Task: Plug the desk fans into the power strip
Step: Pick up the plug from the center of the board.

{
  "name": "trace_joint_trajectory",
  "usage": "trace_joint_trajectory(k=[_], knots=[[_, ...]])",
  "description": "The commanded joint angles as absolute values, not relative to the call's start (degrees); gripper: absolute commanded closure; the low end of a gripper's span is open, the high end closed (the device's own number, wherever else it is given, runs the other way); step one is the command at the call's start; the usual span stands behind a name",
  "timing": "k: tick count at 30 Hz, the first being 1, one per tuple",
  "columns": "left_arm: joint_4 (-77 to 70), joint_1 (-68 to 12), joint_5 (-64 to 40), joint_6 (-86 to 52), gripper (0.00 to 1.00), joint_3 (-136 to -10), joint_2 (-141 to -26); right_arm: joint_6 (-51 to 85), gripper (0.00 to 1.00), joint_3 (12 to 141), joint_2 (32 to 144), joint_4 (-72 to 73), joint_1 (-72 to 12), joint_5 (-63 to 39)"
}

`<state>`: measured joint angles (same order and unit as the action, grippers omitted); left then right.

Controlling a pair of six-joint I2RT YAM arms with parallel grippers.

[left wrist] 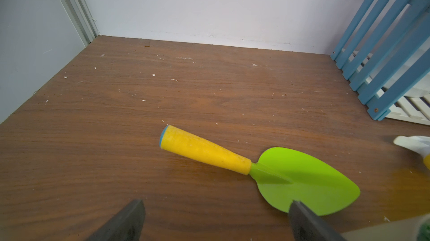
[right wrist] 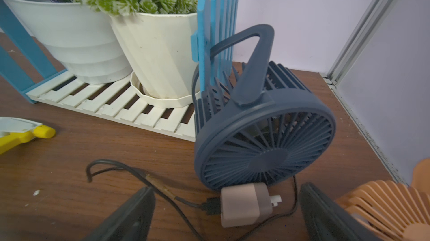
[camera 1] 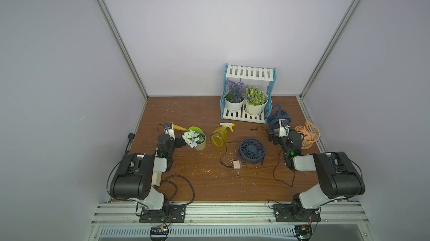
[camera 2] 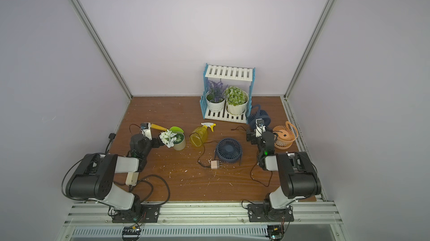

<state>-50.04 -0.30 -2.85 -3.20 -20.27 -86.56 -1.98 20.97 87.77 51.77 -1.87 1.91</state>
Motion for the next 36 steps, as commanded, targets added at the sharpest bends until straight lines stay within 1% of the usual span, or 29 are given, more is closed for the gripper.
trace_joint_trajectory(k=[1, 3, 4, 6, 9, 11, 14, 15, 17, 20, 22, 25, 26, 29, 31, 32, 36], knots=[[-45.1, 0.1, -0.3, -4.0, 0.01, -19.6, -77.8, -0.1, 0.00, 17.8, 81.4, 53.4, -1.7, 6.4], [-39.6, 0.1, 1.9, -5.7, 0.01, -19.6, -69.6, 0.2, 0.00, 17.7, 73.1, 46.8, -1.7, 7.2], [-35.5, 0.1, 2.0, -6.3, 0.01, -20.2, -64.7, 1.2, 0.01, 18.9, 68.9, 40.8, -1.7, 7.8], [-25.0, 0.0, 1.7, -8.9, 0.01, -23.4, -56.4, 4.0, 0.00, 23.2, 58.6, 26.0, -1.7, 9.3], [-8.2, -0.6, 0.1, -14.4, 0.01, -31.1, -48.0, 8.1, 0.01, 30.8, 49.2, 5.4, -1.6, 9.5], [-1.7, -1.8, -2.8, -14.8, 0.01, -35.7, -45.4, 8.3, 0.02, 35.3, 45.1, -4.4, -1.6, 5.6], [9.9, -5.9, -3.5, -13.6, 0.01, -44.1, -44.3, 9.6, 0.05, 41.5, 43.2, -14.1, -1.6, -4.2], [13.7, -7.7, -4.9, -13.8, 0.01, -47.1, -44.8, 11.0, 0.07, 43.1, 43.2, -16.0, -1.6, -8.7], [20.0, -14.1, -5.6, -16.3, 0.02, -51.3, -46.8, 16.1, 0.13, 45.0, 44.7, -17.6, -2.2, -19.4], [21.6, -27.9, 1.3, -21.7, 0.05, -51.9, -49.6, 23.5, 0.15, 43.7, 47.1, -15.1, -4.8, -28.8], [19.8, -37.5, 6.8, -26.3, 0.05, -50.7, -52.7, 26.4, 0.16, 42.7, 48.9, -13.6, -8.0, -31.6], [12.1, -48.1, 10.0, -32.5, 0.06, -47.0, -58.8, 26.5, 0.16, 42.0, 50.2, -14.3, -13.8, -29.3], [10.3, -49.8, 9.8, -34.9, 0.08, -46.2, -61.7, 26.2, 0.16, 41.8, 50.2, -14.6, -15.9, -27.5], [9.5, -50.6, 7.4, -43.0, 0.17, -44.5, -68.5, 26.2, 0.15, 41.7, 50.7, -15.5, -20.7, -24.5], [8.1, -50.7, 6.5, -46.5, 0.25, -42.3, -71.0, 27.1, 0.16, 41.7, 50.9, -16.9, -22.8, -22.7], [7.8, -50.9, 6.4, -48.0, 0.27, -41.2, -72.0, 27.9, 0.16, 41.6, 50.9, -17.6, -23.7, -21.7], [7.1, -51.0, 6.3, -53.9, 0.29, -37.6, -74.0, 31.8, 0.16, 39.8, 49.3, -16.5, -26.4, -21.3]])
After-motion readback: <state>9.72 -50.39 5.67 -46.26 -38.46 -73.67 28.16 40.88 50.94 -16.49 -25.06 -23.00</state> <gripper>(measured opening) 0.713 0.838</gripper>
